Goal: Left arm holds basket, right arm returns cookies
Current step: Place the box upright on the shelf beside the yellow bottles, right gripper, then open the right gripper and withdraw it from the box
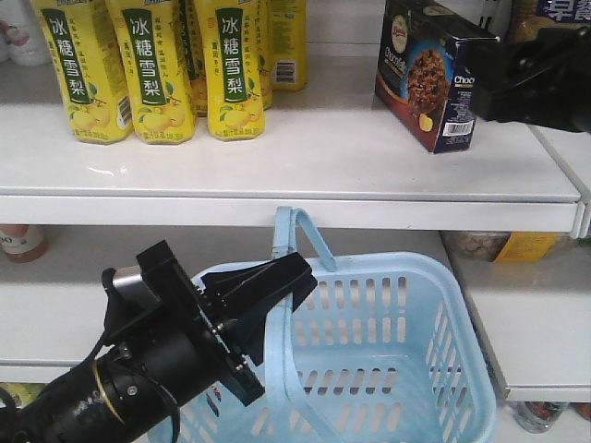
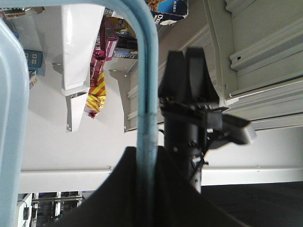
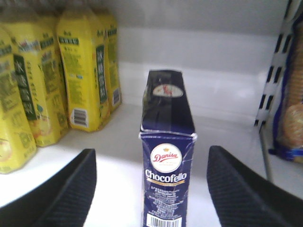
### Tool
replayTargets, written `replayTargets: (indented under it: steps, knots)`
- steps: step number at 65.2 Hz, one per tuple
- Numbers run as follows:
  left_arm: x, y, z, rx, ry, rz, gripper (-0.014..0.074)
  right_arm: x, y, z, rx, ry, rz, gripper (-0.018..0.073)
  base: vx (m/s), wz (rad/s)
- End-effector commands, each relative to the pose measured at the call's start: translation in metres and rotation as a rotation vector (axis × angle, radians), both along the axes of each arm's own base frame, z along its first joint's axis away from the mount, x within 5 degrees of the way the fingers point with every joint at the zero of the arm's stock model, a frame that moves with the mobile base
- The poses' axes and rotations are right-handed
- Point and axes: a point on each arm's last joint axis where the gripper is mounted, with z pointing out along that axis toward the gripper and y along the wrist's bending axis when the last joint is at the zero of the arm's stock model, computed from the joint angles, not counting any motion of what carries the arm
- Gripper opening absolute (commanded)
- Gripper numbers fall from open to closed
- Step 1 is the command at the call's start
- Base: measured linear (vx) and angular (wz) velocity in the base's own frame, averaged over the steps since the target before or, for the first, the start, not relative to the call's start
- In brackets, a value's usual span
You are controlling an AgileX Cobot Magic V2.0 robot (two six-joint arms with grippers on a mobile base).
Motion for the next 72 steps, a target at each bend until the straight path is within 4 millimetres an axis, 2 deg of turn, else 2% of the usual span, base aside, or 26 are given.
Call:
replayTargets:
  steps: [1, 14, 21, 34, 49, 72]
  knots:
    - [-0.002, 0.011, 0.036, -0.262, -0.172, 0.036, 0.0, -0.022, -0.007, 0.029, 0.026, -0.133, 0.003, 0.0459, 0.0, 0.0]
    - [-0.002, 0.011, 0.036, -0.262, -0.172, 0.036, 0.0, -0.056, -0.019, 0.046, 0.009, -0.187, -0.011, 0.037, 0.0, 0.0]
    - [-0.002, 0.011, 0.036, -0.262, -0.172, 0.036, 0.0, -0.07, -0.023, 0.051, 0.005, -0.203, -0.018, 0.026, 0.0, 0.0]
    - [-0.002, 0.011, 0.036, -0.262, -0.172, 0.036, 0.0, -0.097, -0.033, 0.06, 0.0, -0.241, -0.034, -0.0011, 0.0, 0.0]
    - [-0.002, 0.011, 0.036, -0.262, -0.172, 0.036, 0.0, -0.125, -0.043, 0.063, -0.003, -0.25, -0.057, -0.0011, 0.0, 0.0]
    - [-0.002, 0.011, 0.036, -0.262, -0.172, 0.036, 0.0, -0.18, -0.064, 0.063, -0.012, -0.271, -0.108, -0.0011, 0.0, 0.0]
